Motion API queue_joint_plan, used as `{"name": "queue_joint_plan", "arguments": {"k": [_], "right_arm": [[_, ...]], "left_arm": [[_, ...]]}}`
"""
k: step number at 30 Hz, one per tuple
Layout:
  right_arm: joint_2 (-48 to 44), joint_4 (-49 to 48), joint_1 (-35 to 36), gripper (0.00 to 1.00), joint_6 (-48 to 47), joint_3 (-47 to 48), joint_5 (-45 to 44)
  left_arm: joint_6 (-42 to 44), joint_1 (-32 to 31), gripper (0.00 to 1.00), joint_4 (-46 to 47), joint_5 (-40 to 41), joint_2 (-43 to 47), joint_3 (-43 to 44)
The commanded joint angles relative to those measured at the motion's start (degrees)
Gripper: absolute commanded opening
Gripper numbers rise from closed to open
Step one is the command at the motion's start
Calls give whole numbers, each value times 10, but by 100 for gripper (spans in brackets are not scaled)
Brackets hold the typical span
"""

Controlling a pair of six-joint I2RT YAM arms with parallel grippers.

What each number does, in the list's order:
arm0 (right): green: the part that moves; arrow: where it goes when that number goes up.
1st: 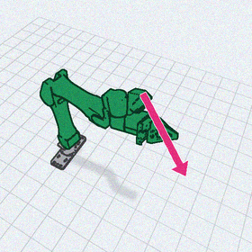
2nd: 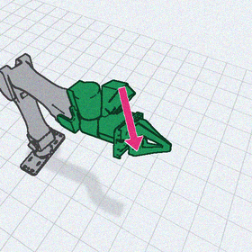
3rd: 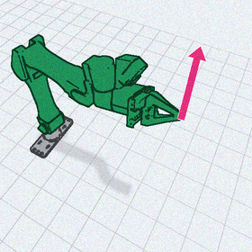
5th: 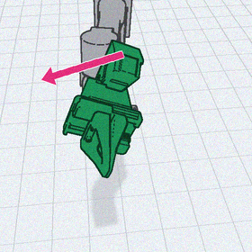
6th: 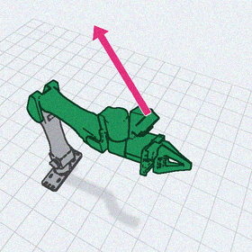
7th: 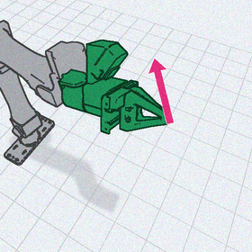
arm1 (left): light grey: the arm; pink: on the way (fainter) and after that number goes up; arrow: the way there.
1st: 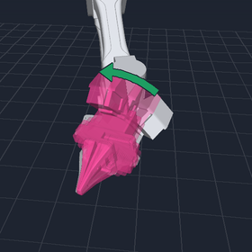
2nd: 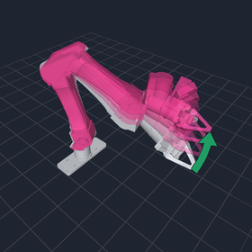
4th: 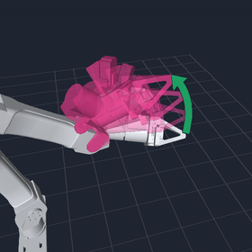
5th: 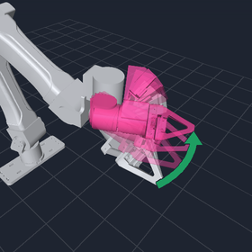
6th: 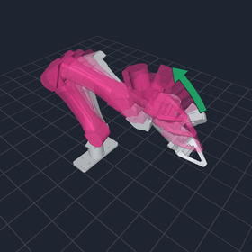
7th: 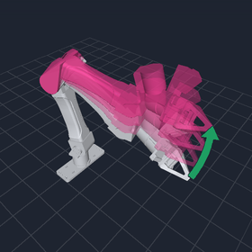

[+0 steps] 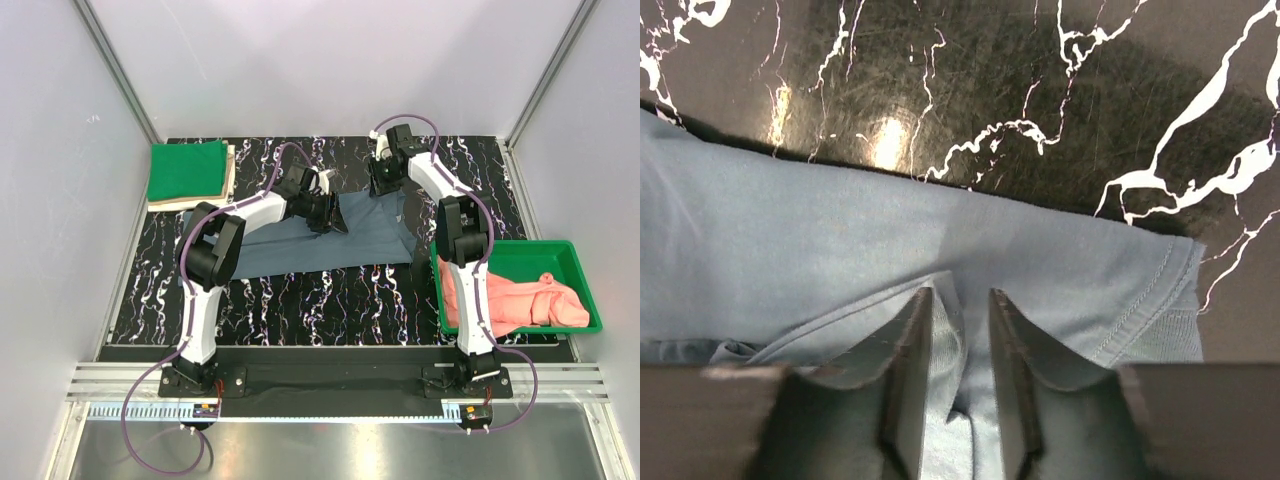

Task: Fold and stack the t-shirts
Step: Fold the tshirt

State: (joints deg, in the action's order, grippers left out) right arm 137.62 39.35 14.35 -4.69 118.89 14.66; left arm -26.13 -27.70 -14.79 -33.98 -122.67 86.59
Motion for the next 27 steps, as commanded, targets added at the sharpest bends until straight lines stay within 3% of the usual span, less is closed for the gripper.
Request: {"name": "queue_joint_plan", "arguments": {"k": [1, 3, 4, 6, 11, 17, 23, 27], "right_arm": [[6, 7, -3, 34, 1, 37, 11], [8, 7, -3, 24, 4, 43, 21], [9, 7, -3, 10, 6, 45, 26], [7, 7, -3, 0, 12, 49, 29], [-45, -18, -1, 0, 37, 28, 46], [-127, -114, -1, 0, 68, -73, 47], [-206, -234, -1, 0, 79, -227, 84], [-248, -306, -1, 0, 75, -290, 91]], "left_arm": [[7, -5, 47, 21, 5, 34, -5], [6, -6, 47, 22, 10, 38, -5], [6, -6, 47, 21, 9, 38, -7], [4, -7, 47, 21, 15, 41, -7], [-1, -8, 47, 22, 36, 62, -19], [-11, -9, 49, 21, 89, 106, -48], [-25, -2, 55, 6, 200, 168, -73], [-49, 21, 56, 12, 172, 176, -65]]}}
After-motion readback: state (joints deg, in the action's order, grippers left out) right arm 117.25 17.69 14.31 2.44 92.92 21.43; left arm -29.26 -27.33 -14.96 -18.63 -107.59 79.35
